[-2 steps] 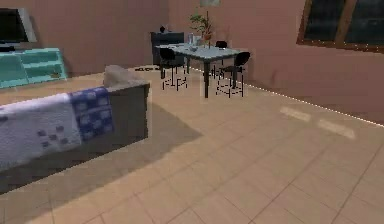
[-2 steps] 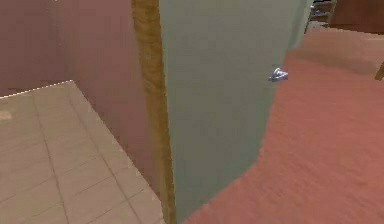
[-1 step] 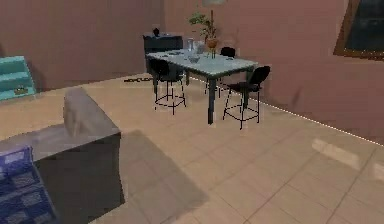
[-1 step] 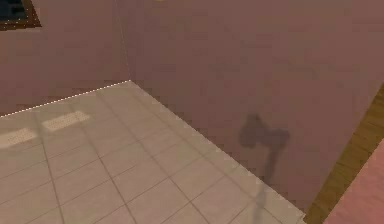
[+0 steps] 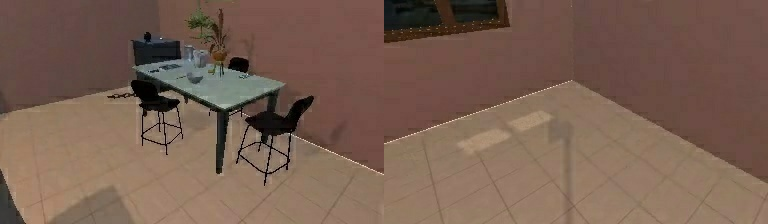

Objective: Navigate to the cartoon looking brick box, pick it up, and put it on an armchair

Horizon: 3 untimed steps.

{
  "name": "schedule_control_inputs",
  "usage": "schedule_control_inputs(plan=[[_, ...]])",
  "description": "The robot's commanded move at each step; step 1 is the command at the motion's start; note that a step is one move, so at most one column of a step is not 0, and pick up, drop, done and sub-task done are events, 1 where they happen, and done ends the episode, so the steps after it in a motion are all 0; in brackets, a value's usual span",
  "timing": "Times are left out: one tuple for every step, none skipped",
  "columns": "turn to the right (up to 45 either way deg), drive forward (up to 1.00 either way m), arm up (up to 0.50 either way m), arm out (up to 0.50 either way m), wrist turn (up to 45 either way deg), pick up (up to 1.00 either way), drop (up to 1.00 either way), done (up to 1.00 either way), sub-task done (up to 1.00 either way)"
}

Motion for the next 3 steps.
schedule_control_inputs(plan=[[12.0,0.0,0.0,0.0,0.0,0.0,0.0,0.0,0.0],[0.0,0.25,0.0,0.0,0.0,0.0,0.0,0.0,0.0],[-45.0,0.0,0.0,0.0,0.0,0.0,0.0,0.0,0.0]])
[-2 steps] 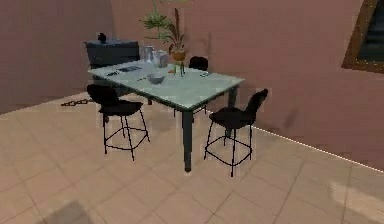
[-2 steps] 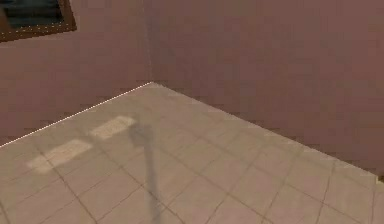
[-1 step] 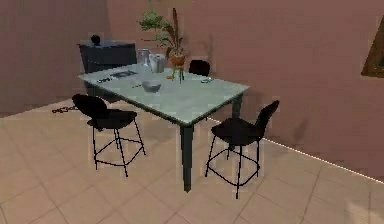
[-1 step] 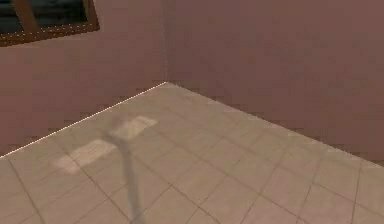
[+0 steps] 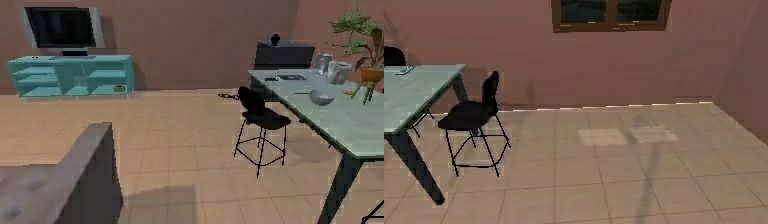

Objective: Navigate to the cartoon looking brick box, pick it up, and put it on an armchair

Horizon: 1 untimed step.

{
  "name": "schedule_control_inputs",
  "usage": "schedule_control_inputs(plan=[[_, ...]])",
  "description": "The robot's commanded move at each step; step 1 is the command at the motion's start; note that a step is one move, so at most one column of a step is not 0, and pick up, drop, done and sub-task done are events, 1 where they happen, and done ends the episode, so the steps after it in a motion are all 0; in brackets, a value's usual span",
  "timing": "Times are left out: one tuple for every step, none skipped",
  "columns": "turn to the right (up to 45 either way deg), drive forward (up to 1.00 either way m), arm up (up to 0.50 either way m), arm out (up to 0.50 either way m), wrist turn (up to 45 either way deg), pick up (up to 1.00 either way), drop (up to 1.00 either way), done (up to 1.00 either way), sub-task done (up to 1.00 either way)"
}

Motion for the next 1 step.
schedule_control_inputs(plan=[[0.0,1.0,0.0,0.0,0.0,0.0,0.0,0.0,0.0]])
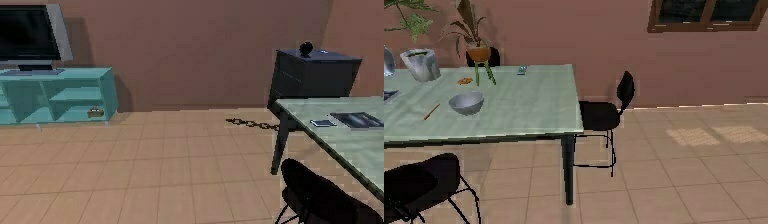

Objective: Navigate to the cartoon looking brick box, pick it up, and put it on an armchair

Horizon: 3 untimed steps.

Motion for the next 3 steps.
schedule_control_inputs(plan=[[-6.0,0.0,0.0,0.0,0.0,0.0,0.0,0.0,0.0],[0.0,0.4,0.0,0.0,0.0,0.0,0.0,0.0,0.0],[-36.0,0.0,0.0,0.0,0.0,0.0,0.0,0.0,0.0]])
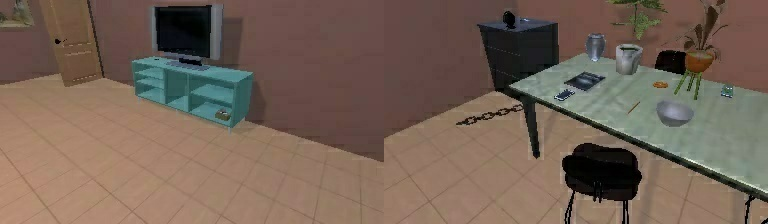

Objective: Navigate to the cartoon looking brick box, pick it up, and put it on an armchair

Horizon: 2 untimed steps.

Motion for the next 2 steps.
schedule_control_inputs(plan=[[-3.0,0.0,0.0,0.0,0.0,0.0,0.0,0.0,0.0],[0.0,0.45,0.0,0.0,0.0,0.0,0.0,0.0,0.0]])
